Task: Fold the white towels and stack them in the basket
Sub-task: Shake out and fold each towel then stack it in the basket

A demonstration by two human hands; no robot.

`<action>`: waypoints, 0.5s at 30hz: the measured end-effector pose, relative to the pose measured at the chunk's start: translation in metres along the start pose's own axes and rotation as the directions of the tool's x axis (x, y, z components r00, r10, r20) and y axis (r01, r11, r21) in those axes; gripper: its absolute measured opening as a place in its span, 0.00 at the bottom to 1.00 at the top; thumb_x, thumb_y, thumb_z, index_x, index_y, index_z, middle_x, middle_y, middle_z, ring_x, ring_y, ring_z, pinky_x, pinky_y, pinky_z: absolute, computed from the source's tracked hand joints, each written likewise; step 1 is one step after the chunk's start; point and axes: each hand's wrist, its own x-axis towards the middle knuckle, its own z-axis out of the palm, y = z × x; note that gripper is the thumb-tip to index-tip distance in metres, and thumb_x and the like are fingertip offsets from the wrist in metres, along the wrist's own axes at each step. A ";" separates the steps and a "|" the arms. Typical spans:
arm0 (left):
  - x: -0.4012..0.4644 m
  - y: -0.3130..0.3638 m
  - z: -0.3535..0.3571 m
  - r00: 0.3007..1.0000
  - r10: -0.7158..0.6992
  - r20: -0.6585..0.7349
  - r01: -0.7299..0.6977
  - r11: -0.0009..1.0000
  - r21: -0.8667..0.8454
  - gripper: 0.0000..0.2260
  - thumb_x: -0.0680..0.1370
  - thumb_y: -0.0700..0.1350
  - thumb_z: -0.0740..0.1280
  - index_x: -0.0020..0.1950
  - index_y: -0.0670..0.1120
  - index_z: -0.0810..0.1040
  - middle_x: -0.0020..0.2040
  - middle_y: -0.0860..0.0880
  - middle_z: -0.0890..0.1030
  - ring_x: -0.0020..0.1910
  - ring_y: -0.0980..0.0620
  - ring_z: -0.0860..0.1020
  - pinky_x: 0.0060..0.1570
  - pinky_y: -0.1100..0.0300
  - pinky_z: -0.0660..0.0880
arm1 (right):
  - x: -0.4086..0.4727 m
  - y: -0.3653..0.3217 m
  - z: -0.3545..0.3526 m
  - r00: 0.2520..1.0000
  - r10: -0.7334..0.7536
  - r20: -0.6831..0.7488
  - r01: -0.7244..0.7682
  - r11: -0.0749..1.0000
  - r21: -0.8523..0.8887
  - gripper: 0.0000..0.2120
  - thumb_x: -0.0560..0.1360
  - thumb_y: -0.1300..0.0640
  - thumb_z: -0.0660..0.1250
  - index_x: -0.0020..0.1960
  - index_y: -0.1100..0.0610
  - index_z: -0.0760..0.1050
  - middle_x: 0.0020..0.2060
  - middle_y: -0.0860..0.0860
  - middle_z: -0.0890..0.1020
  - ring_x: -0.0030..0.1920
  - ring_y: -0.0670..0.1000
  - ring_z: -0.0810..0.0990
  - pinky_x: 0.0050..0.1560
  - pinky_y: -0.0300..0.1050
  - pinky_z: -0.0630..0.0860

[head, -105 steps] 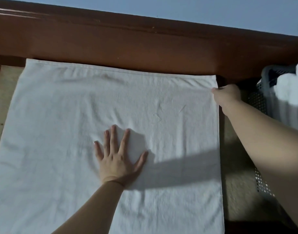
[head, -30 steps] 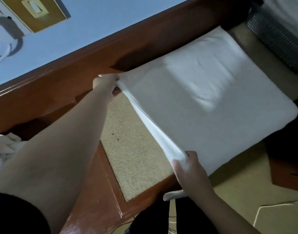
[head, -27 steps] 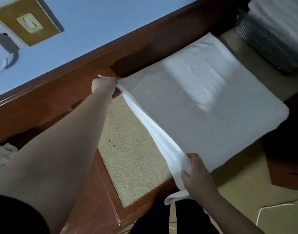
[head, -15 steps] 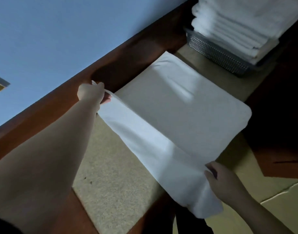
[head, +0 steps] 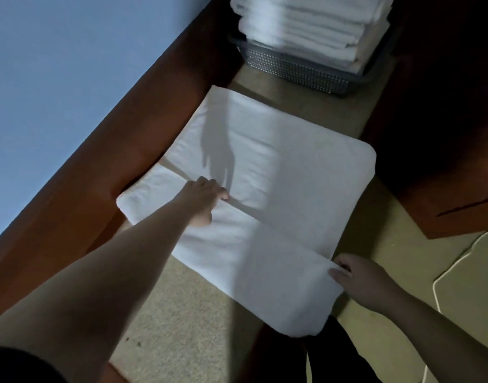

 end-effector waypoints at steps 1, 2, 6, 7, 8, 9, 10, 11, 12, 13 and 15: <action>0.005 0.000 -0.005 1.000 -0.003 0.013 0.002 0.998 0.062 0.26 0.74 0.42 0.69 0.71 0.57 0.71 0.68 0.51 0.72 0.68 0.46 0.68 0.66 0.51 0.68 | 0.000 0.000 -0.002 1.000 -0.005 -0.007 0.006 1.000 0.022 0.09 0.84 0.47 0.64 0.48 0.50 0.75 0.45 0.48 0.81 0.45 0.48 0.80 0.41 0.46 0.72; 0.009 -0.001 -0.012 0.999 -0.019 0.043 0.014 0.992 0.127 0.22 0.74 0.45 0.69 0.67 0.54 0.73 0.65 0.50 0.74 0.65 0.46 0.69 0.63 0.50 0.69 | -0.001 0.001 -0.004 1.000 -0.012 -0.007 0.012 0.999 0.053 0.09 0.84 0.48 0.64 0.47 0.50 0.75 0.43 0.49 0.81 0.44 0.49 0.79 0.41 0.46 0.71; 0.015 -0.029 -0.023 0.976 -0.120 0.181 0.047 0.931 0.363 0.17 0.77 0.50 0.64 0.66 0.50 0.78 0.62 0.46 0.74 0.63 0.43 0.69 0.62 0.47 0.68 | -0.003 0.005 -0.007 1.000 -0.012 0.004 0.011 0.994 0.106 0.10 0.85 0.49 0.64 0.45 0.48 0.74 0.42 0.46 0.80 0.43 0.45 0.78 0.39 0.42 0.69; 0.014 -0.040 -0.021 0.975 -0.134 0.178 0.057 0.922 0.384 0.18 0.78 0.48 0.63 0.67 0.51 0.78 0.62 0.47 0.74 0.64 0.43 0.69 0.62 0.47 0.68 | -0.002 0.009 -0.007 1.000 -0.009 0.013 0.007 0.995 0.096 0.10 0.85 0.48 0.63 0.46 0.48 0.74 0.42 0.46 0.80 0.43 0.45 0.78 0.39 0.42 0.69; 0.013 -0.051 -0.020 0.974 -0.146 0.175 0.067 0.916 0.395 0.18 0.78 0.45 0.62 0.68 0.52 0.77 0.63 0.47 0.75 0.64 0.43 0.69 0.62 0.47 0.68 | -0.001 0.013 -0.006 1.000 -0.008 0.022 0.006 0.997 0.080 0.10 0.85 0.47 0.63 0.46 0.48 0.75 0.42 0.46 0.80 0.43 0.45 0.78 0.39 0.42 0.69; 0.012 -0.061 -0.021 0.973 -0.152 0.171 0.072 0.914 0.400 0.19 0.79 0.44 0.61 0.70 0.53 0.75 0.64 0.48 0.75 0.66 0.44 0.69 0.62 0.47 0.67 | 0.000 0.018 -0.005 1.000 -0.007 0.028 0.005 0.998 0.066 0.11 0.85 0.46 0.63 0.46 0.50 0.75 0.42 0.48 0.80 0.43 0.46 0.79 0.39 0.43 0.69; 0.010 -0.072 -0.023 0.973 -0.165 0.164 0.087 0.912 0.400 0.19 0.80 0.45 0.61 0.70 0.55 0.75 0.65 0.48 0.75 0.68 0.44 0.70 0.63 0.48 0.67 | 0.000 0.022 -0.006 0.999 -0.010 0.031 0.008 0.998 0.065 0.12 0.84 0.46 0.63 0.45 0.50 0.75 0.41 0.48 0.80 0.42 0.46 0.79 0.39 0.44 0.68; 0.010 -0.082 -0.027 0.975 -0.174 0.137 0.110 0.919 0.380 0.17 0.82 0.47 0.61 0.70 0.56 0.76 0.66 0.47 0.76 0.69 0.44 0.71 0.64 0.49 0.67 | 0.000 0.025 -0.008 1.000 -0.016 0.022 0.014 0.996 0.086 0.13 0.84 0.45 0.64 0.44 0.50 0.75 0.41 0.49 0.80 0.41 0.46 0.78 0.39 0.44 0.69; 0.011 -0.093 -0.032 0.978 -0.190 0.087 0.151 0.931 0.332 0.15 0.83 0.51 0.62 0.69 0.57 0.77 0.65 0.46 0.77 0.68 0.44 0.72 0.64 0.50 0.68 | -0.001 0.027 -0.012 1.000 -0.028 -0.004 0.028 0.992 0.123 0.13 0.84 0.45 0.65 0.44 0.49 0.76 0.40 0.48 0.80 0.40 0.46 0.78 0.39 0.45 0.69; 0.013 -0.105 -0.037 0.979 -0.201 0.028 0.186 0.944 0.271 0.13 0.83 0.54 0.63 0.67 0.58 0.77 0.63 0.44 0.77 0.66 0.42 0.74 0.63 0.50 0.70 | -0.001 0.027 -0.017 0.998 -0.043 -0.052 0.051 0.986 0.161 0.13 0.83 0.44 0.65 0.43 0.49 0.76 0.39 0.48 0.80 0.39 0.46 0.78 0.39 0.45 0.69; 0.016 -0.125 -0.046 0.972 -0.216 -0.093 0.228 0.963 0.142 0.14 0.82 0.58 0.64 0.67 0.59 0.78 0.60 0.41 0.78 0.62 0.38 0.76 0.60 0.49 0.73 | 0.000 0.027 -0.029 0.978 -0.084 -0.192 0.120 0.976 0.182 0.13 0.83 0.44 0.65 0.42 0.48 0.75 0.38 0.48 0.79 0.38 0.46 0.77 0.38 0.46 0.69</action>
